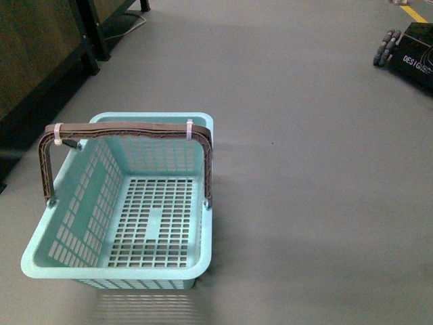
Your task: Pick mango and avocado into basket
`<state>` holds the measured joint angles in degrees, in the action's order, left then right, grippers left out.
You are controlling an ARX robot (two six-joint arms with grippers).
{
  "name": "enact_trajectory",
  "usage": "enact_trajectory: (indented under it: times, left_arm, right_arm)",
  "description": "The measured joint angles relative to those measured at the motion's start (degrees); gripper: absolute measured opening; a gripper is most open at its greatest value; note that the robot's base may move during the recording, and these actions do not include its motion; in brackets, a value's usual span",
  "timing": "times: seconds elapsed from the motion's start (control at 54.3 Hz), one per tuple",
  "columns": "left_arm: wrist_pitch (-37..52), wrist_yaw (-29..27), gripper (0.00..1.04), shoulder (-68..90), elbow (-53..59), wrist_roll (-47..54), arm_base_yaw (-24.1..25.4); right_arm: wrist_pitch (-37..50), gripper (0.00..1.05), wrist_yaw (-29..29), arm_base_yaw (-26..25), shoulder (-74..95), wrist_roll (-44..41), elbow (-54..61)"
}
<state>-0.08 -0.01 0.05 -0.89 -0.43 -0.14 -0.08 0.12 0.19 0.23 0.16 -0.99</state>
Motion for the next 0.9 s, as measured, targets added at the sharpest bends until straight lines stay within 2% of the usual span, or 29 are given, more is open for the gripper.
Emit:
enact_trajectory:
  times: [0.497, 0.59, 0.663, 0.774, 0.903]
  left_arm:
    - [-0.09, 0.11, 0.96, 0.07, -0.02, -0.02, 0.0]
    - [-9.29, 5.9, 0.96, 7.13, -3.91, -12.66, 1.6]
    - [-7.52, 7.72, 0.96, 14.1, -5.01, -22.99, 2.43]
    - [2.91, 10.58, 0.96, 27.08, -7.1, -37.29, 4.39]
    - [17.66, 10.58, 0.96, 46.01, -11.39, -49.07, 5.09]
  right_arm:
    - [0.0, 0.96, 0.0, 0.0, 0.0, 0.0, 0.0]
    - [0.0, 0.96, 0.0, 0.0, 0.0, -0.02, 0.0]
    - [0.0, 0.96, -0.02, 0.0, 0.0, 0.0, 0.0]
    - [0.0, 0.96, 0.0, 0.0, 0.0, 0.0, 0.0]
    - [0.0, 0.96, 0.0, 0.0, 0.0, -0.02, 0.0]
